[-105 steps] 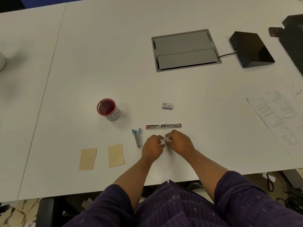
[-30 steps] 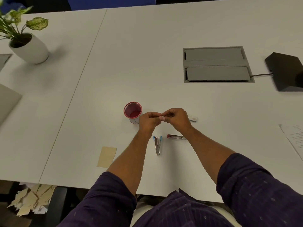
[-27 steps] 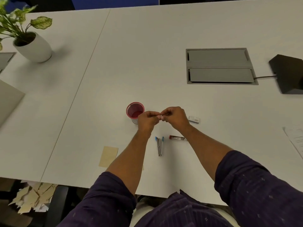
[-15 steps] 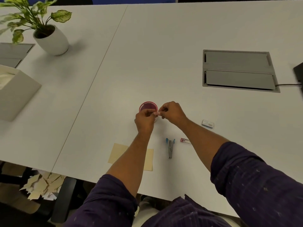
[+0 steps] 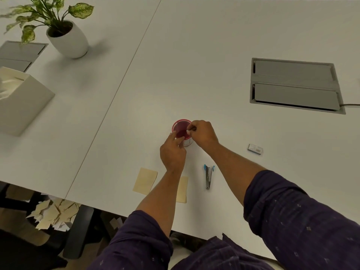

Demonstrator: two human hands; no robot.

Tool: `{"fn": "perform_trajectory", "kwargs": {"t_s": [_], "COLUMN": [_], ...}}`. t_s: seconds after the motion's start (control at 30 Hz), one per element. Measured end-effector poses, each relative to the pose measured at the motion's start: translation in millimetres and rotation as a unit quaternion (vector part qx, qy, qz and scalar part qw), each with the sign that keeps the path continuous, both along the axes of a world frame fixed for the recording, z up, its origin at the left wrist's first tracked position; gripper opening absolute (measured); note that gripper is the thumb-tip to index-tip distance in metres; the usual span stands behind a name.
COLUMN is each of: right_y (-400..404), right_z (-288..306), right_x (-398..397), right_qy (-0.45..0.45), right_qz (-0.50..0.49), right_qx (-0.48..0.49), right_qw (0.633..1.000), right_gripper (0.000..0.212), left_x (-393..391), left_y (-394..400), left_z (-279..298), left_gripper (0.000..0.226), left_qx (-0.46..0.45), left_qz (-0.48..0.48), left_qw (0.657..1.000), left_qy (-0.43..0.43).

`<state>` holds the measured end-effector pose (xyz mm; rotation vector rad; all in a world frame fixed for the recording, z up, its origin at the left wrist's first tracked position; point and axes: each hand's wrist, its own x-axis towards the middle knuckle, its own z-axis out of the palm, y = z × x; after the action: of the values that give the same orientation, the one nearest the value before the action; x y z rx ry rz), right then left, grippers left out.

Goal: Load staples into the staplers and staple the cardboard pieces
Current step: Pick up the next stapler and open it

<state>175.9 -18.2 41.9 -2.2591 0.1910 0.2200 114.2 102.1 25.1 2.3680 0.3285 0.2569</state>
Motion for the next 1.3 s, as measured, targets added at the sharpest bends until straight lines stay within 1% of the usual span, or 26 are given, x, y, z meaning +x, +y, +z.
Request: {"fn": "perform_trajectory", "kwargs": {"t_s": [0.2, 0.33, 0.6, 0.8, 1.0, 1.3], "right_y": [1.5, 0.2, -9.4, -18.9, -39.6, -90.3], "right_z": [0.4, 1.4, 3.1, 6.7, 8.8, 2.7], "right_x": [-2.3, -4.7, -11.5, -21.6, -36.0, -64.6], "right_qy": [-0.002, -0.006, -0.011, -0.031, -0.046, -0.047], "right_qz": [0.005, 0.012, 0.016, 0.019, 0.027, 0.005], "right_qx": [-0.004, -0.001, 0.020, 0.009, -0.024, -0.034], "right_qw": [1.000, 1.000, 1.000, 0.999, 0.998, 0.998], "right_gripper": [0.026, 0.027, 0.028, 0.024, 0.019, 0.012], "left_x": [-0.3, 0.6, -0.1, -4.5, -6.7, -6.8], "left_y": [-0.2, -0.1, -4.7, -14.2, -34.2, -77.8], "left_z": [-0.3, -0.5, 3.1, 7.6, 13.2, 6.9], "left_gripper": [0.025, 0.024, 0.024, 0.019, 0.020, 0.016], "left_qx": [-0.005, -0.001, 0.005, 0.052, 0.062, 0.078], "left_qz": [0.000, -0.001, -0.007, -0.056, -0.092, -0.184], "left_qw": [1.000, 1.000, 1.000, 0.995, 0.991, 0.975], "left_qy": [0.023, 0.028, -0.002, -0.058, -0.071, -0.101]}}
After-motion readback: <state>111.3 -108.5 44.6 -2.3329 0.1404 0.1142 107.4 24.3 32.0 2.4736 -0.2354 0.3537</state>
